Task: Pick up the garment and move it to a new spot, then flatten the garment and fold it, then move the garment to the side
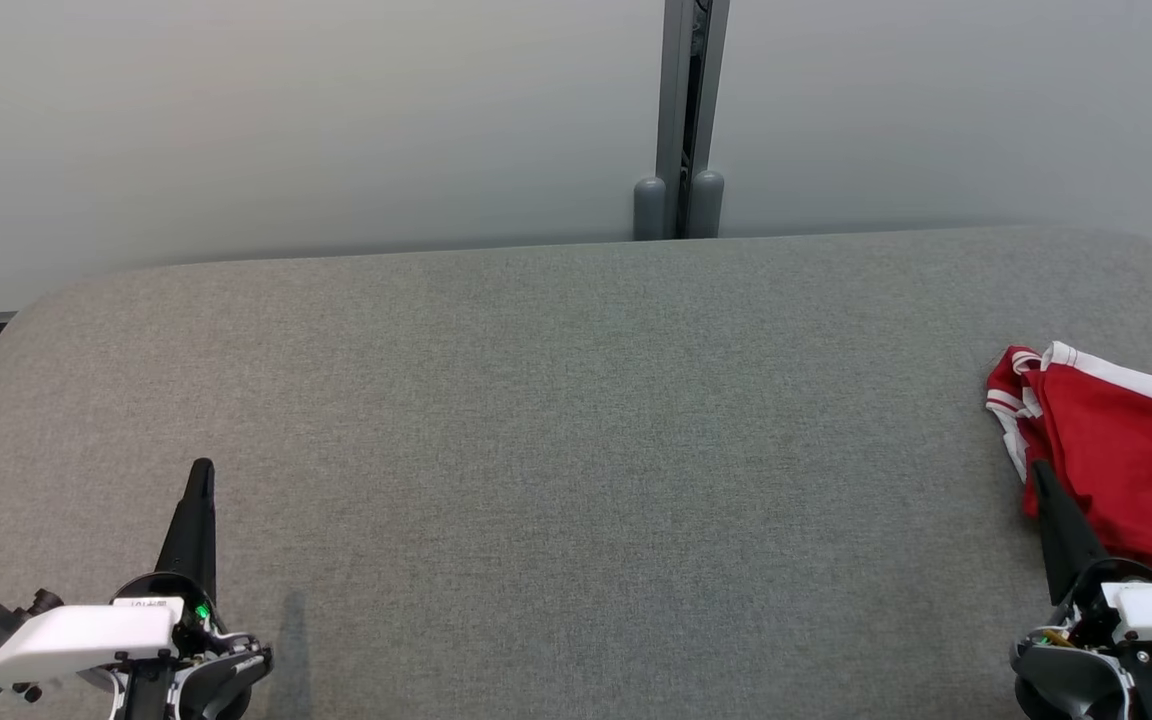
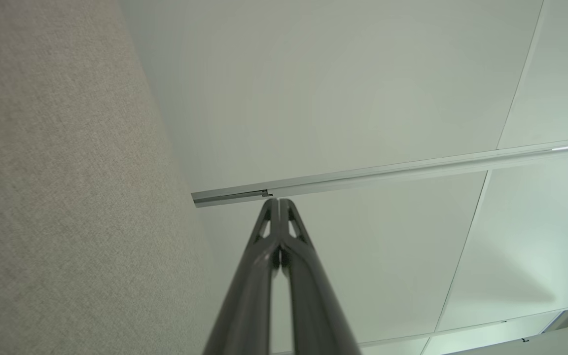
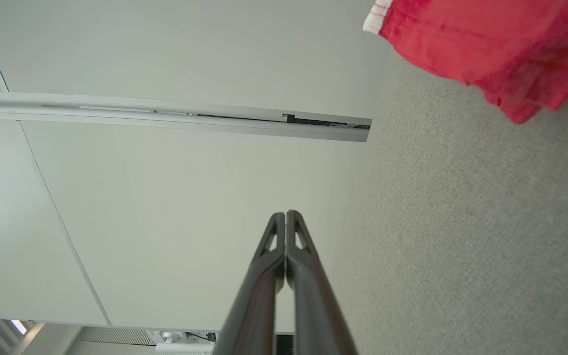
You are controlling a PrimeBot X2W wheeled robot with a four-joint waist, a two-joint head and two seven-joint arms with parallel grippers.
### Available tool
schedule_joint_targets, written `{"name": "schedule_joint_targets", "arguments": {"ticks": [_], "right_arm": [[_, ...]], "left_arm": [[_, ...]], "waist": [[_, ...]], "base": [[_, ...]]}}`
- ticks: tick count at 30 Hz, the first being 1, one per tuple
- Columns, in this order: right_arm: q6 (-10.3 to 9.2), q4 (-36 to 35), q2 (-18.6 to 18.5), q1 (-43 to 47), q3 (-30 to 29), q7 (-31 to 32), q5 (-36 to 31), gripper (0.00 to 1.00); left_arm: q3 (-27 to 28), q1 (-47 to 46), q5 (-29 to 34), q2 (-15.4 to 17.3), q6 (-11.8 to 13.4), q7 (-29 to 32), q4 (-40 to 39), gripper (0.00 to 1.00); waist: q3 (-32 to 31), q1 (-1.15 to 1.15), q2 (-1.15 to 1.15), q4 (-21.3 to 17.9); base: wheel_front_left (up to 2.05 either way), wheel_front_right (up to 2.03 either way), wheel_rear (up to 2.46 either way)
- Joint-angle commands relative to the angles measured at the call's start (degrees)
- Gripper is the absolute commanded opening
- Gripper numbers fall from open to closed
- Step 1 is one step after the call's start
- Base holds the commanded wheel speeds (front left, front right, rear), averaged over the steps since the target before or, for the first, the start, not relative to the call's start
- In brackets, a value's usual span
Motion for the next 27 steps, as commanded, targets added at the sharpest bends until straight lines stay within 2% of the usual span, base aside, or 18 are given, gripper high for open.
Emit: {"name": "schedule_joint_targets", "arguments": {"ticks": [1, 7, 27], "right_arm": [[0.0, 0.1, 0.0, -0.8, -0.3, 0.4, 1.1, 0.0], [0.0, 0.6, 0.1, -1.2, -0.5, 1.0, 3.1, 0.0], [0.0, 0.6, 0.2, -1.1, -0.6, 1.1, 2.8, 0.0]], "left_arm": [[0.5, -1.3, -1.0, 0.1, -0.4, 0.3, 0.0, 0.0], [1.0, -1.4, -2.8, -0.1, -0.8, 0.9, 0.2, 0.0], [1.0, -1.3, -2.7, -0.2, -0.7, 1.0, 0.2, 0.0]], "waist": [[0.0, 0.0, 0.0, 0.0], [0.2, 0.0, 0.0, -0.1], [0.2, 0.0, 0.0, -0.1]], "base": [[0.0, 0.0, 0.0], [0.0, 0.0, 0.0], [0.0, 0.0, 0.0]]}}
